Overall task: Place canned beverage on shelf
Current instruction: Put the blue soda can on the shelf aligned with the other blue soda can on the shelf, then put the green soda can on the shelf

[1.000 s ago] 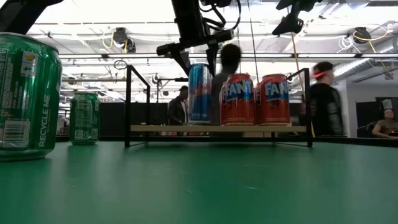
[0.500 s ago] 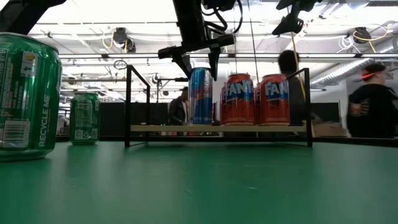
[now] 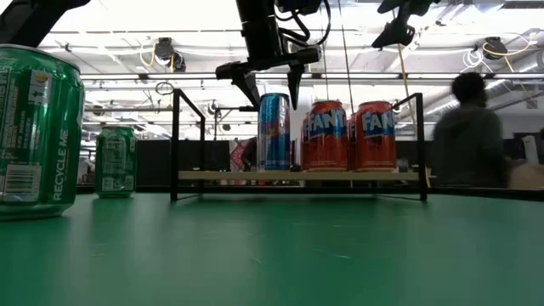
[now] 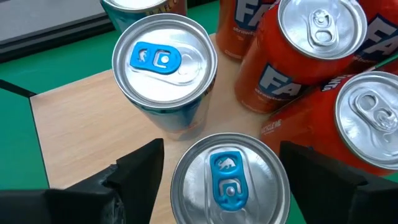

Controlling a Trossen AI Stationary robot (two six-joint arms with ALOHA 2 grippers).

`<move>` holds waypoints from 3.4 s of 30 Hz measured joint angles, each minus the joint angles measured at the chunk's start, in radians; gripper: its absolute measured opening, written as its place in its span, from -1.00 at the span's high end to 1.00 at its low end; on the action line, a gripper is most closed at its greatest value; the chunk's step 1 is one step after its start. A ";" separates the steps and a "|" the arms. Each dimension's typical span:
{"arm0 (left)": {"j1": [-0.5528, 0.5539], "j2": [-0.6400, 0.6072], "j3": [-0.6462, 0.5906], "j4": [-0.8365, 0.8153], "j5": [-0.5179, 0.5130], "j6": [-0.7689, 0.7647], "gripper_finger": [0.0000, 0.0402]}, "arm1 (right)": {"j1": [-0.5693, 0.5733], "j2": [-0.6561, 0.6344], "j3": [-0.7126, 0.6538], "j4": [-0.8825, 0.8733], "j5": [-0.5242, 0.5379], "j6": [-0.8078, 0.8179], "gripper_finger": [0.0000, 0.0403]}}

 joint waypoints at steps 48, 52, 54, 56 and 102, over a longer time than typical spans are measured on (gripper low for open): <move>-0.097 -0.160 -0.369 0.366 -0.027 0.026 0.20 | 0.000 0.000 0.000 0.000 0.000 0.006 -0.98; -0.097 -0.160 -0.369 0.349 -0.007 0.053 0.20 | 0.000 0.000 0.000 0.000 0.000 0.014 -0.98; -0.098 -0.170 -0.365 0.325 0.061 0.088 0.20 | 0.000 0.000 0.000 0.000 -0.002 0.025 -0.98; -0.099 -0.180 -0.348 0.296 0.129 0.105 0.20 | 0.000 -0.007 0.000 -0.002 -0.005 0.046 -0.98; -0.582 -0.595 -0.452 -0.094 0.438 0.096 -0.08 | 0.393 -0.001 0.241 -0.117 0.259 0.578 -0.95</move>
